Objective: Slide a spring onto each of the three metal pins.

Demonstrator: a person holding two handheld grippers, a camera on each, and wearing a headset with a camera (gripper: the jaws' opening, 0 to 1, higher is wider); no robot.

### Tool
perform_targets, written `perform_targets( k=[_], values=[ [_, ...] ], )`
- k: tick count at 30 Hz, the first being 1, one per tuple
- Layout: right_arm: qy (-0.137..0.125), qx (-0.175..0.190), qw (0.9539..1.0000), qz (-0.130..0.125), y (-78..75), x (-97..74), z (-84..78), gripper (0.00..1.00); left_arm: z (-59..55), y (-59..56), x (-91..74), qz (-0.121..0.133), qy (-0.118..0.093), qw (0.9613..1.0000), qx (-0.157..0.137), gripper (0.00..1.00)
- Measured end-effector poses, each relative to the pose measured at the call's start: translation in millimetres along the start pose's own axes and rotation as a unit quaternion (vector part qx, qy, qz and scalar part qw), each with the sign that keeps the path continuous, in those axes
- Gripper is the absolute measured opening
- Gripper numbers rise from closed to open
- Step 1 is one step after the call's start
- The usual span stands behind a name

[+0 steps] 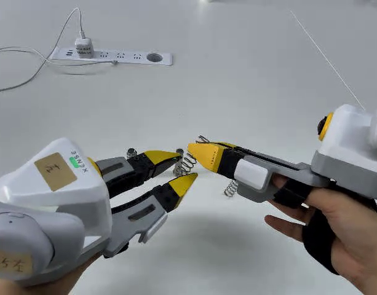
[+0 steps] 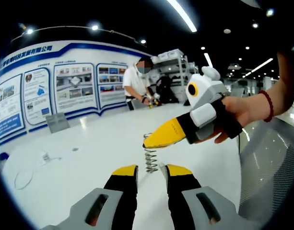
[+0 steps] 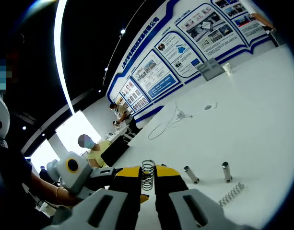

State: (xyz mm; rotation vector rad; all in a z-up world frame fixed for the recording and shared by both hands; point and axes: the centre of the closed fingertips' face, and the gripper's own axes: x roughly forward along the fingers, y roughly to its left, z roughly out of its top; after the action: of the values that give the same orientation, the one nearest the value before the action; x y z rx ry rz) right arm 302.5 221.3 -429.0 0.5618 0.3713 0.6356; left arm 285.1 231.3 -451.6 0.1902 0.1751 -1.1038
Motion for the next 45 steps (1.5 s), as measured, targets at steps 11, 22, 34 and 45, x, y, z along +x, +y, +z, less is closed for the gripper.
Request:
perform_targets(
  k=[11, 22, 34, 45],
  values=[
    [0.000, -0.056, 0.9982, -0.022, -9.6, 5.5, 5.2, 0.11, -16.5, 6.4, -8.0, 0.013, 0.037, 0.9989, -0.024, 0.32],
    [0.010, -0.102, 0.9934, -0.052, -25.9, 17.8, 9.3, 0.11, -30.6, 9.8, -13.6, 0.021, 0.067, 0.9965, -0.044, 0.45],
    [0.028, -0.158, 0.9841, -0.075, -42.2, 31.2, 7.6, 0.11, -39.9, 13.6, -20.3, 0.038, 0.079, 0.9943, -0.060, 0.57],
    [0.034, -0.189, 0.9766, -0.097, -54.0, 42.2, 7.7, 0.11, -48.7, 16.4, -23.5, 0.049, 0.091, 0.9914, -0.080, 0.72]
  ],
)
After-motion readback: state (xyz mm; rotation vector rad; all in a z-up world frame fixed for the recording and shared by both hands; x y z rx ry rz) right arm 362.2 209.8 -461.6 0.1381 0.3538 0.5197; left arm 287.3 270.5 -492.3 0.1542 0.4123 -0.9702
